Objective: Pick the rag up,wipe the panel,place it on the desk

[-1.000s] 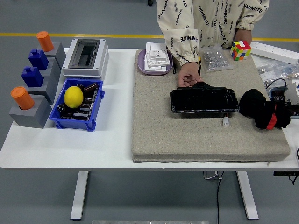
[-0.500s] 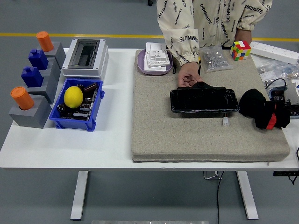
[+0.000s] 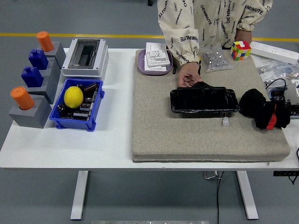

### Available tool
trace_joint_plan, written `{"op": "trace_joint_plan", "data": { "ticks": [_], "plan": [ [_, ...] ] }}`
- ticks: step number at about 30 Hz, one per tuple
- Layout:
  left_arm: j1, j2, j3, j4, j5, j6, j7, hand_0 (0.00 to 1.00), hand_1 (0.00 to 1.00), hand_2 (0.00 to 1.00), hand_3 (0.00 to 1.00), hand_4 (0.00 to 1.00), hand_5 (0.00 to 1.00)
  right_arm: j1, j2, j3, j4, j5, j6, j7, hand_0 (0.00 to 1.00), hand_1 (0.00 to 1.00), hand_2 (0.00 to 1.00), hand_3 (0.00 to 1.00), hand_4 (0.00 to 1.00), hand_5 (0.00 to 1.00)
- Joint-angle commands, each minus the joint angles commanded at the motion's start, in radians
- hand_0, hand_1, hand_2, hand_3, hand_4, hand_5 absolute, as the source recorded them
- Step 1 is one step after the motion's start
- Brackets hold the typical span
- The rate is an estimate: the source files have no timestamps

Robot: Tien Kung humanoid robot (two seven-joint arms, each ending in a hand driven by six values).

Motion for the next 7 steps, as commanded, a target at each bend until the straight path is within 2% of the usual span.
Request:
{"op": "trace_joint_plan", "data": {
  "ticks": [7],
  "plan": [
    [-0.002, -0.002, 0.004, 0.0, -0.005, -0.001, -0.001, 0.642, 0.692, 0.733, 0.564, 0.592, 0.467, 0.003, 0.001, 0.009, 0.003, 0.02, 0.007, 0.002, 0.745, 0.701, 0.789, 0.767, 0.998, 0.601]
  ]
}}
